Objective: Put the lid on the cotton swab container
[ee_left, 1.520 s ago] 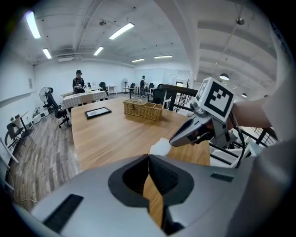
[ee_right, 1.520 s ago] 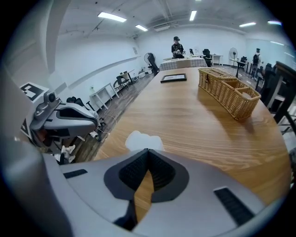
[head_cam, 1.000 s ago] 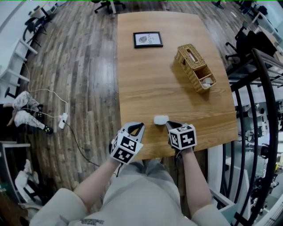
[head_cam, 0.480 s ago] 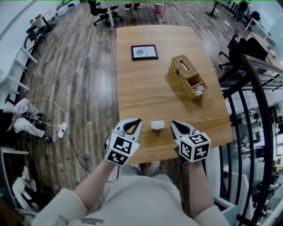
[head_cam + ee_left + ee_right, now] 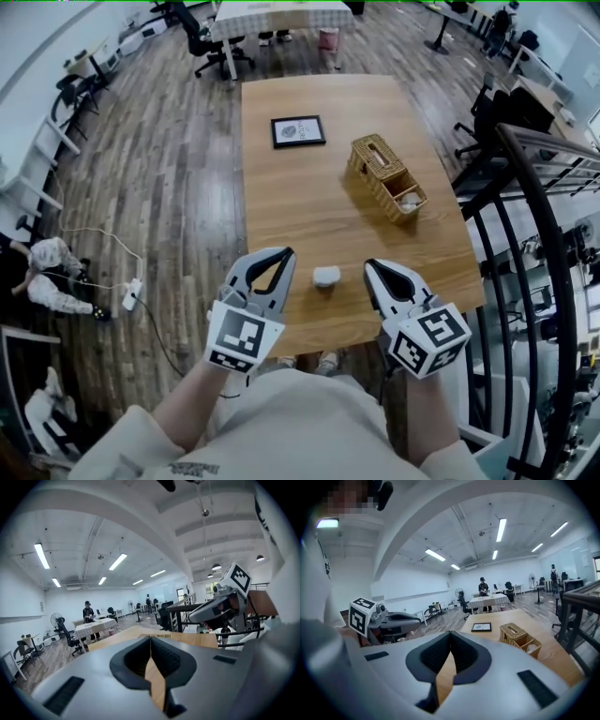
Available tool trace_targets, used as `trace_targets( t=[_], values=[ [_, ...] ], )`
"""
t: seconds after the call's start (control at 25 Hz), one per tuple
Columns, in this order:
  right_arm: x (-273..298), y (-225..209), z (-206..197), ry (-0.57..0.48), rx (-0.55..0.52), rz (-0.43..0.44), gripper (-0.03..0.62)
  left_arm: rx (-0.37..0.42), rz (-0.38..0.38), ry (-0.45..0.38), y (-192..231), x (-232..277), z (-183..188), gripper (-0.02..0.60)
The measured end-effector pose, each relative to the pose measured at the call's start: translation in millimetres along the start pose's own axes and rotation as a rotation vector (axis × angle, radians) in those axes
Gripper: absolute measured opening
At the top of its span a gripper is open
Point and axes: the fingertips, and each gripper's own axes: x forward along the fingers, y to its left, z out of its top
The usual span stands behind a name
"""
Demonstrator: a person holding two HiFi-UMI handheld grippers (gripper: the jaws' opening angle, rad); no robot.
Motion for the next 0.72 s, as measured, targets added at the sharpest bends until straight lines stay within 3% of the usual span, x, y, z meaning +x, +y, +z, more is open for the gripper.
trace_targets(
  t=[0.24,0.56,0.72],
  values=[
    [-39,21,34,-0.109,-0.107,0.019,0.026,-0.017,0.002,-0.121,-10,-18,32,0.023],
    [-72,16,46,-0.177,-0.102,-0.002,0.026,0.008,0.016,-0.139,-10,-22,41,0.023],
    [-75,9,41,-0.171,-0.097,-0.015,0.026,-0.093,0.000,-0.126,-11,-22,41,0.023]
  ],
)
